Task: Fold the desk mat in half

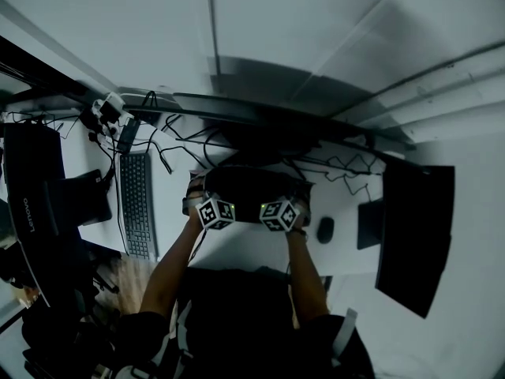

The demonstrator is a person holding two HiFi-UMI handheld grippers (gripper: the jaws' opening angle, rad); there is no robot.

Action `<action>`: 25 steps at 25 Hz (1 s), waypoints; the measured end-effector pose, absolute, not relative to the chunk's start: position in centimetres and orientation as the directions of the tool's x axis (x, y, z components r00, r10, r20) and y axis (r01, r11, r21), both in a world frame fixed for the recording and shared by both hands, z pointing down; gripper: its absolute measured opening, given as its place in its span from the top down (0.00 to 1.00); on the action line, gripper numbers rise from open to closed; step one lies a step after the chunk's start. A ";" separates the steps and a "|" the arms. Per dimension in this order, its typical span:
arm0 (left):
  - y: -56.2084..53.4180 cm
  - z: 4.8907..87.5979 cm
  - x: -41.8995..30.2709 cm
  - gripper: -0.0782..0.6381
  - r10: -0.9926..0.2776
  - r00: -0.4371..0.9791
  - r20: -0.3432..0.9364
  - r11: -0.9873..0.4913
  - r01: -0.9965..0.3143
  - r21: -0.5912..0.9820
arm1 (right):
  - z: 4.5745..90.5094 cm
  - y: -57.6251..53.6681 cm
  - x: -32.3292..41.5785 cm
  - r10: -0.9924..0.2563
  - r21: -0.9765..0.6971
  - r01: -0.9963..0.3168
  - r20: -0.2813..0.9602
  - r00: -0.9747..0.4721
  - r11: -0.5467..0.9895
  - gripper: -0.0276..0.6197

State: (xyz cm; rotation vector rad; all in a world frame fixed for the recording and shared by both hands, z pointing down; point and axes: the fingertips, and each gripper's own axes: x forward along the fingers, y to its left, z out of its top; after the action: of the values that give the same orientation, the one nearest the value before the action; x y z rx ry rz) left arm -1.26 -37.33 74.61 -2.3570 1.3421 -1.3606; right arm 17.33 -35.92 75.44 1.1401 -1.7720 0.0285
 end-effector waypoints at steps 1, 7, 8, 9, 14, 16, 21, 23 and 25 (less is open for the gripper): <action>-37.5 74.8 -1.3 0.87 -0.735 0.205 0.646 -0.602 -0.637 -0.482 | 75.6 -36.1 17.4 -0.678 0.448 -0.702 0.733 -0.066 0.553 0.93; -38.2 76.2 -0.9 0.87 -0.715 0.200 0.670 -0.613 -0.640 -0.463 | 76.8 -36.7 17.7 -0.674 0.450 -0.706 0.737 -0.053 0.547 0.93; -38.3 76.5 -0.9 0.87 -0.711 0.196 0.676 -0.614 -0.641 -0.460 | 77.1 -36.8 17.7 -0.673 0.450 -0.705 0.738 -0.051 0.548 0.93; -38.4 76.8 -0.8 0.87 -0.709 0.193 0.679 -0.614 -0.642 -0.459 | 77.4 -36.8 17.7 -0.671 0.451 -0.705 0.740 -0.049 0.548 0.93; -39.3 77.7 -0.6 0.87 -0.718 0.173 0.674 -0.603 -0.639 -0.478 | 78.5 -37.4 17.8 -0.667 0.451 -0.703 0.744 -0.044 0.549 0.92; -39.6 78.3 -0.8 0.86 -0.717 0.163 0.677 -0.601 -0.637 -0.483 | 79.0 -37.7 17.9 -0.665 0.449 -0.705 0.746 -0.043 0.550 0.91; -39.8 79.4 -0.9 0.86 -0.712 0.152 0.685 -0.603 -0.632 -0.486 | 80.1 -38.0 18.1 -0.657 0.451 -0.697 0.753 -0.040 0.558 0.90; -40.0 79.3 -0.9 0.84 -0.712 0.151 0.686 -0.603 -0.633 -0.486 | 80.1 -38.1 18.0 -0.657 0.448 -0.697 0.753 -0.044 0.560 0.89; -40.2 79.1 -1.0 0.81 -0.705 0.153 0.692 -0.603 -0.642 -0.473 | 80.3 -38.2 18.0 -0.653 0.445 -0.697 0.756 -0.045 0.563 0.88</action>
State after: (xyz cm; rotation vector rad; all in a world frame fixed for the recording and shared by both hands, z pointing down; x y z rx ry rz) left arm -1.00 -40.24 79.11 -2.3339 1.3666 -1.4634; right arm 18.03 -38.17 80.32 1.1246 -1.7403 0.0515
